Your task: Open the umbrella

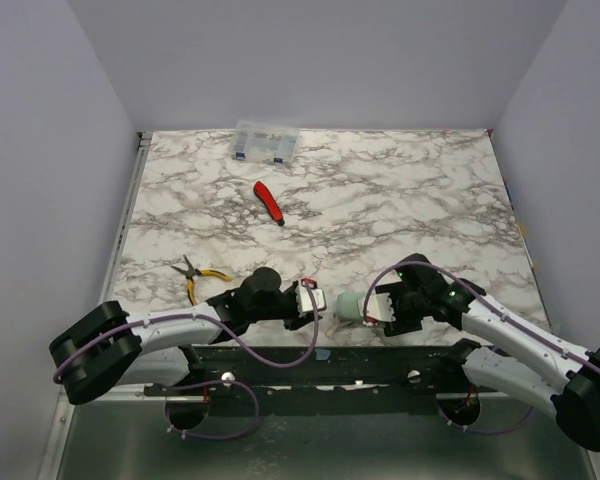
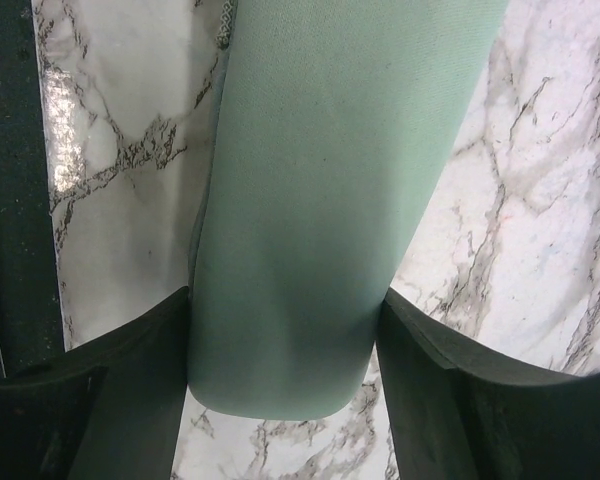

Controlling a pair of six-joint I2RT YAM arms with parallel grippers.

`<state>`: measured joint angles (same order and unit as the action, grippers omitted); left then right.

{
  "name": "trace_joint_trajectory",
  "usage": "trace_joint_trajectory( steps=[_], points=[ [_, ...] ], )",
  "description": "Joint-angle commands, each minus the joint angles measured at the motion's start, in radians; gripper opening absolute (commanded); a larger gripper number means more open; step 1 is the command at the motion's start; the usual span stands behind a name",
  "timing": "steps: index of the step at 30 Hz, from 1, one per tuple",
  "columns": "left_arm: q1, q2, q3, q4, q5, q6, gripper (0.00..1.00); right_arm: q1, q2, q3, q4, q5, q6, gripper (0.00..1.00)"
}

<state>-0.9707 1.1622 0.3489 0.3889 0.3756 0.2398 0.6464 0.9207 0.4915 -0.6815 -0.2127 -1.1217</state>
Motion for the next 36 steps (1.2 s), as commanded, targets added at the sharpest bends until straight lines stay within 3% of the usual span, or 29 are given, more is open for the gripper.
trace_joint_trajectory(
  steps=[1, 14, 22, 24, 29, 36],
  points=[
    [-0.015, 0.084, 0.000, 0.130, 0.050, 0.111, 0.44, -0.006, 0.029, 0.015, -0.026, 0.016, -0.020, 0.63],
    [-0.022, 0.347, 0.073, 0.296, 0.086, 0.132, 0.33, -0.005, 0.091, 0.072, -0.013, 0.001, -0.028, 0.61],
    [-0.021, 0.410, 0.103, 0.303, 0.125, 0.090, 0.32, -0.005, 0.082, 0.058, -0.012, 0.000, -0.053, 0.61],
    [-0.022, 0.417, 0.104, 0.301, 0.121, 0.075, 0.26, -0.006, 0.084, 0.058, -0.009, -0.003, -0.058, 0.61],
    [-0.020, 0.430, 0.126, 0.257, 0.095, 0.044, 0.00, -0.005, 0.071, 0.047, -0.002, -0.020, -0.099, 0.59],
    [0.029, 0.402, 0.167, 0.221, 0.079, 0.007, 0.00, -0.006, 0.022, 0.012, -0.026, -0.051, -0.244, 0.57]
  ],
)
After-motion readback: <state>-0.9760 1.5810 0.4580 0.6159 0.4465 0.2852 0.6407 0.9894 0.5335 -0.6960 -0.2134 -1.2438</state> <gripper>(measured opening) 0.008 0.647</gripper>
